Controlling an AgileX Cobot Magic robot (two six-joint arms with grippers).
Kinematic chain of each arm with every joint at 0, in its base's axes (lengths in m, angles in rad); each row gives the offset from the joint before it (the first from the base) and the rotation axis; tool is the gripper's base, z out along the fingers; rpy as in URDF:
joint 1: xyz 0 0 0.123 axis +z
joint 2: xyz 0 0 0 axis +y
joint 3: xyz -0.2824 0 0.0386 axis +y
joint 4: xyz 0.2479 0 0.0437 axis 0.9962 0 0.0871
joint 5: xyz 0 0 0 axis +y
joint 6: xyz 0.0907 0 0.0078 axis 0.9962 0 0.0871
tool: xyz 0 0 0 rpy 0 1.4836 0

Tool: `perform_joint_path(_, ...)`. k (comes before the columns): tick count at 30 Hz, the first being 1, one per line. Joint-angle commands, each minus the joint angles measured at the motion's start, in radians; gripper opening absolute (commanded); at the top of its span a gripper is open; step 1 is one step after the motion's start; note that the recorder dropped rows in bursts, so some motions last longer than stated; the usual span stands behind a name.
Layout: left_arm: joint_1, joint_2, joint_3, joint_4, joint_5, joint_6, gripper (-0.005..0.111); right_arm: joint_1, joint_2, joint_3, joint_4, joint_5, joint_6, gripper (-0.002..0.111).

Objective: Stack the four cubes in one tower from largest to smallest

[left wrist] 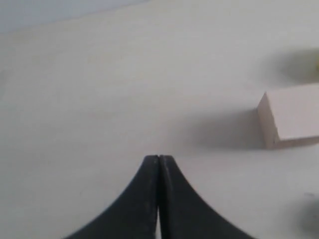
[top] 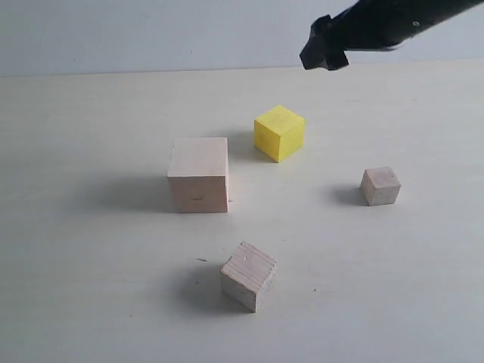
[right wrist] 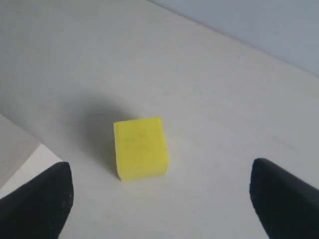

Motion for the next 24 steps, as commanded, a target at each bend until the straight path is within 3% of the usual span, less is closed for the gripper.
perform_joint_path(1, 0.003, -0.09, 0.176, -0.06, -0.015, -0.008, 0.001, 0.012, 0.09, -0.135, -0.009, 0.065, -0.053, 0.089)
perform_joint_path(8, 0.003, -0.181, 0.31, -0.15, -0.022, -0.008, 0.001, 0.071, 0.24, -0.294, -0.005, 0.154, -0.053, 0.089)
perform_joint_path(24, 0.003, -0.281, 0.314, -0.194, 0.001, -0.008, 0.001, 0.105, 0.454, -0.35, -0.114, 0.151, -0.044, 0.089)
